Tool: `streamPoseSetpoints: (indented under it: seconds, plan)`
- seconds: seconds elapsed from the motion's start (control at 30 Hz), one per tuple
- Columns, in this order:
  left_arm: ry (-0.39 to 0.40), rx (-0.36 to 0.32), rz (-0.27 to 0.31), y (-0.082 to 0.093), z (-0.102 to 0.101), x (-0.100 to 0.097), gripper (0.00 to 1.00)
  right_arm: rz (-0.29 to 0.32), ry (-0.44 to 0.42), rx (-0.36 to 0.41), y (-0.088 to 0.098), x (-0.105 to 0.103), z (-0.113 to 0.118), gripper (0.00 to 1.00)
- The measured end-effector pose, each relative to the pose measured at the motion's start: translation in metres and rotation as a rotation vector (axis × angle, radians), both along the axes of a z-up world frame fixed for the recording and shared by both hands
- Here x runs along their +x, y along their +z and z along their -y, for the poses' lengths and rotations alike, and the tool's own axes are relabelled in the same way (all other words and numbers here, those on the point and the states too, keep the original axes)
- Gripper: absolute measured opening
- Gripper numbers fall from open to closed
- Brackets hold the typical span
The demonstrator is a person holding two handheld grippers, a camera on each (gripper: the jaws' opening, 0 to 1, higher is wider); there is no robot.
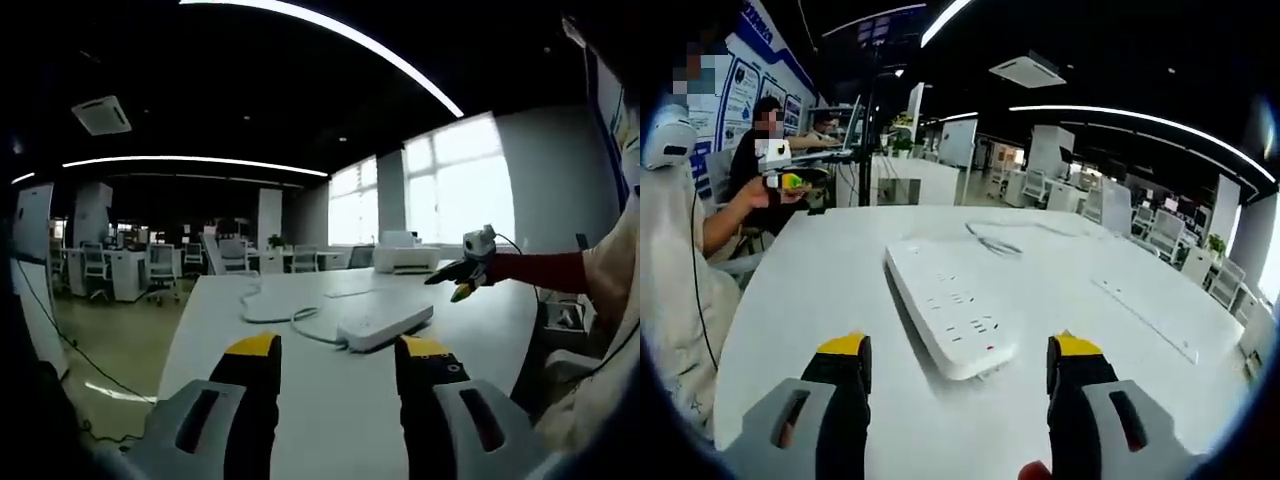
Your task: Pick up the power strip scattered on the table, fix it on the side mounting bracket of the table, and press the switch
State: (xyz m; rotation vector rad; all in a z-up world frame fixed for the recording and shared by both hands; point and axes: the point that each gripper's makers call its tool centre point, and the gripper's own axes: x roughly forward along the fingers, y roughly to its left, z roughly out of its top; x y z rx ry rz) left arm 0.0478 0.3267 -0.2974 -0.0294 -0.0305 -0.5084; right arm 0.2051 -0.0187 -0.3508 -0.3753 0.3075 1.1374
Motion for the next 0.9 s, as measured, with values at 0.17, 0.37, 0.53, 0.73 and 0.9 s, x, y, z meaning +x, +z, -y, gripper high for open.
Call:
streamPoseSetpoints:
  seconds: [0.17, 0.37, 0.53, 0.73, 0.9]
  plan:
    - [0.007, 0.007, -0.008, -0.002, -0.002, 0.001, 0.51, -0.015, 0.019, -0.005, -0.004, 0.008, -0.003, 0.67]
    - [0.014, 0.015, -0.011, -0.002, -0.002, 0.003, 0.51, -0.048, 0.066, -0.012, -0.011, 0.010, -0.008, 0.67]
    - [0.030, 0.029, -0.013, -0.003, -0.003, 0.004, 0.51, -0.058, 0.083, -0.014, -0.014, 0.012, -0.009, 0.68]
    - [0.032, 0.028, -0.016, -0.003, -0.003, 0.005, 0.51, -0.064, 0.090, -0.012, -0.019, 0.015, -0.012, 0.68]
    - [0.033, 0.025, -0.019, -0.004, -0.003, 0.005, 0.51, -0.079, 0.095, -0.001, -0.024, 0.017, -0.017, 0.68]
